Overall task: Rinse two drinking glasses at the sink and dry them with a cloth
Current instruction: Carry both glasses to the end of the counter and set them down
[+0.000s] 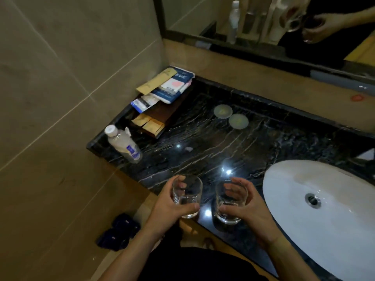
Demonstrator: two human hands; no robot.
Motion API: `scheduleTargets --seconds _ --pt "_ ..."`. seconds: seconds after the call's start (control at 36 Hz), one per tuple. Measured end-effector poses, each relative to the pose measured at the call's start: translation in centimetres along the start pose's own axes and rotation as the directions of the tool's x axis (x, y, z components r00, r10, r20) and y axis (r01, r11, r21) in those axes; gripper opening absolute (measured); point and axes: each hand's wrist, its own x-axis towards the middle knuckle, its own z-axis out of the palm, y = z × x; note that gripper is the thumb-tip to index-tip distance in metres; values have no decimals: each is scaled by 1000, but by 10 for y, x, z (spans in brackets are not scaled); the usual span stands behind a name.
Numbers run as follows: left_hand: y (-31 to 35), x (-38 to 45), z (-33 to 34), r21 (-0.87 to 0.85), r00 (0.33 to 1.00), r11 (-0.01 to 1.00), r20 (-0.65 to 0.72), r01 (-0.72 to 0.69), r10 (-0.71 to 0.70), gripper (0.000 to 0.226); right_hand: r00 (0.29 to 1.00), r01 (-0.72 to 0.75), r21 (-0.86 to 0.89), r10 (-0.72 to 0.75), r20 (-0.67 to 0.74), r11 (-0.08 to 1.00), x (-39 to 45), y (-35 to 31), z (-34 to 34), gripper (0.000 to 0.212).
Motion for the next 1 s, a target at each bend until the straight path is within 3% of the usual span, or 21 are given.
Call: scheduleTargets --seconds 0.19,0.39,0.67,1.0 --pt "19 72 -15 68 990 997 136 -40 31 92 987 1 75 11 -160 997 36 -8 10 78" --pt "33 139 -33 168 964 980 261 -104 58 90 948 17 138 27 -316 990 69 -17 32 84" --pt "48 216 -40 150 897 971 429 -186 105 82 882 53 159 29 -471 986 109 -34 60 90" --pt "66 274 -14 77 894 973 414 -220 170 85 847 43 12 -30 -530 999 160 -52 46 79"
